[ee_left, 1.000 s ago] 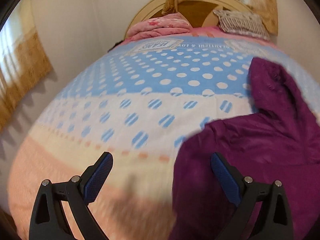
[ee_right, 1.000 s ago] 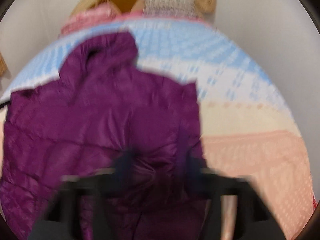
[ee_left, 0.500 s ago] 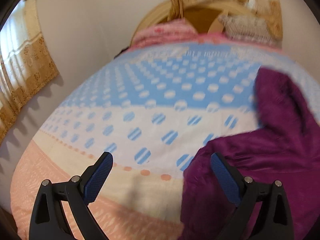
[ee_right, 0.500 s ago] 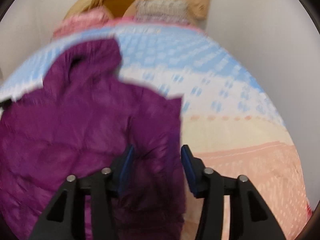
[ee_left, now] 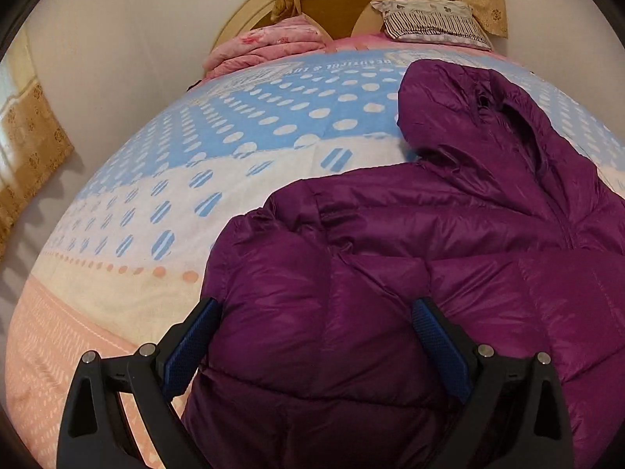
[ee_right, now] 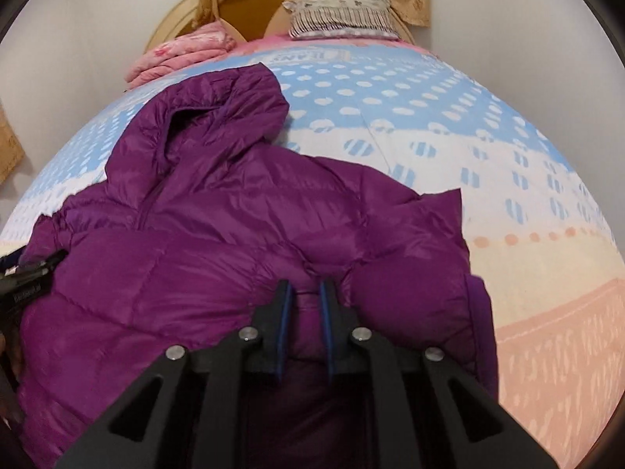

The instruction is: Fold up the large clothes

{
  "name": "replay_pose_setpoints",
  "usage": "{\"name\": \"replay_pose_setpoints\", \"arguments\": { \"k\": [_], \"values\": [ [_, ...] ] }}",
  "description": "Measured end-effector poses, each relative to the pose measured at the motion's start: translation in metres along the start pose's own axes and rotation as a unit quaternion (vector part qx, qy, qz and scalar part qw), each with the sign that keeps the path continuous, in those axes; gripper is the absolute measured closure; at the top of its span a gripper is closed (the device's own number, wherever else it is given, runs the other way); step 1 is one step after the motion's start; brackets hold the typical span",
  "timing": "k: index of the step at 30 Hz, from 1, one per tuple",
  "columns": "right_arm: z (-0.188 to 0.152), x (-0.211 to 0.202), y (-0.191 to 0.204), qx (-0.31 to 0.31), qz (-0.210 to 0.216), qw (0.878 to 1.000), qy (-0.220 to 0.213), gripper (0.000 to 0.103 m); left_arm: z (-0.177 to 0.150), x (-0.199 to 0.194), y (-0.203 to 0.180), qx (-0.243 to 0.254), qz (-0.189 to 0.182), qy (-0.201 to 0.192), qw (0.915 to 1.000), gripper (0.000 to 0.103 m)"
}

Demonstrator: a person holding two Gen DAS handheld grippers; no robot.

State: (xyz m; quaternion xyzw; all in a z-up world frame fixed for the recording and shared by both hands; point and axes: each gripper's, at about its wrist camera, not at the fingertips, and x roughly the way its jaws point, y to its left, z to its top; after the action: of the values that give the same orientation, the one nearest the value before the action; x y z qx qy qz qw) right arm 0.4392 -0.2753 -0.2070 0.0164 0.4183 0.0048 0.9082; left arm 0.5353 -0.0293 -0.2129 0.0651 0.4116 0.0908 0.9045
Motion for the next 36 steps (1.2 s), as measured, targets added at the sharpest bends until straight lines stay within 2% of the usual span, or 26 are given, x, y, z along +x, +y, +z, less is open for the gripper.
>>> {"name": "replay_pose_setpoints", "arguments": {
  "k": [18, 36],
  "values": [
    [-0.003, -0.003, 0.009, -0.032, -0.041, 0.999, -0.015, 0.088, -0.006, -0.001, 0.001, -0.006, 0.000, -0.007, 1.0000, 0.003],
    [-0.004, -0.001, 0.011, -0.040, -0.050, 0.998, -0.016, 0.088, -0.006, 0.001, 0.002, -0.010, -0.008, -0.001, 0.9999, 0.002]
  ]
}}
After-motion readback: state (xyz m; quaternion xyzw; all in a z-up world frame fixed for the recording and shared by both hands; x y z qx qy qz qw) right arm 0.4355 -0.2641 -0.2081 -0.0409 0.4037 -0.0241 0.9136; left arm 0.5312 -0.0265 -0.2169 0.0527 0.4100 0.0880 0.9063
